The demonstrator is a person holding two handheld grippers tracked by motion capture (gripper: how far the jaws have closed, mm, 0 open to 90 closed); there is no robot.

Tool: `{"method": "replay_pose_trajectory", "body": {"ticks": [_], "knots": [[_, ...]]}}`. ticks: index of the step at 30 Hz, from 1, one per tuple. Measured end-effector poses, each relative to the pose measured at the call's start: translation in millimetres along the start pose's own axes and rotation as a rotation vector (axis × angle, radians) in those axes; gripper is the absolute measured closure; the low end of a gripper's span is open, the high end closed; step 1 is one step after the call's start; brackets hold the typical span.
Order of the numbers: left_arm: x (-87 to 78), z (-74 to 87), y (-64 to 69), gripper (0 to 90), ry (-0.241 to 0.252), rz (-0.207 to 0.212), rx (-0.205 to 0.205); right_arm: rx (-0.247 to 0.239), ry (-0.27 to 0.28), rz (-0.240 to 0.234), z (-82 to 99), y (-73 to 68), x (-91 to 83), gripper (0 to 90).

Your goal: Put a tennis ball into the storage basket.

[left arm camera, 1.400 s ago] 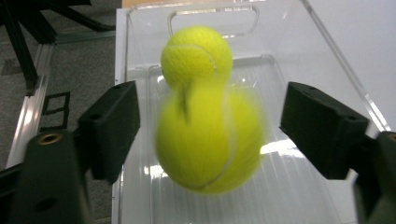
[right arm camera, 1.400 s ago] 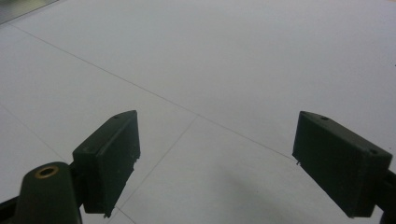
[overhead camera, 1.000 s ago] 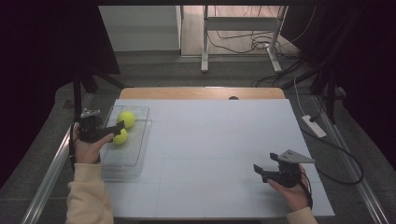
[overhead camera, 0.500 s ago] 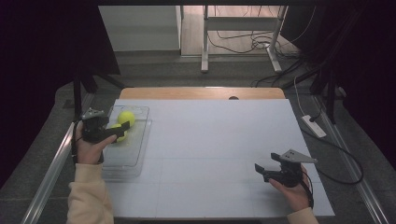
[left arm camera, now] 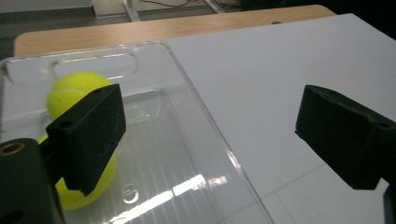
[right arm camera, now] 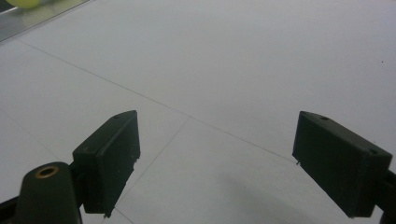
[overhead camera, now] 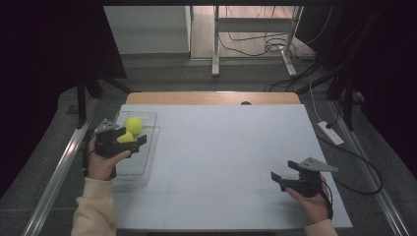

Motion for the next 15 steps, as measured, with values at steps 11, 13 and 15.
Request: {"method": "replay_pose_trajectory", "body": {"ticks": [11,13,15], "knots": [[2.8,17.0,28.0,10.1,0.003,0.071,0.048,0.013,0.010,-0.005,-1.5,1.4,-4.3,14.6],[1.3,19.9,31.7,10.1,0.003,0.086,0.056,0.022,0.019,-0.008,-3.4,2.1,-6.9,14.5],[-0.8,23.7,35.5,10.1,0.006,0.099,0.058,0.022,0.027,-0.002,-4.8,3.7,-9.1,14.4]]}}
Point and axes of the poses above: each handheld gripper's, and its own axes: x roughly forward along the jaws, z roughly out of its underside, y roughly to its right, the point moved 7 cm from there along x, roughly forward along the jaws, and after that the axes turned 11 degrees about x, right-handed, at the moved point
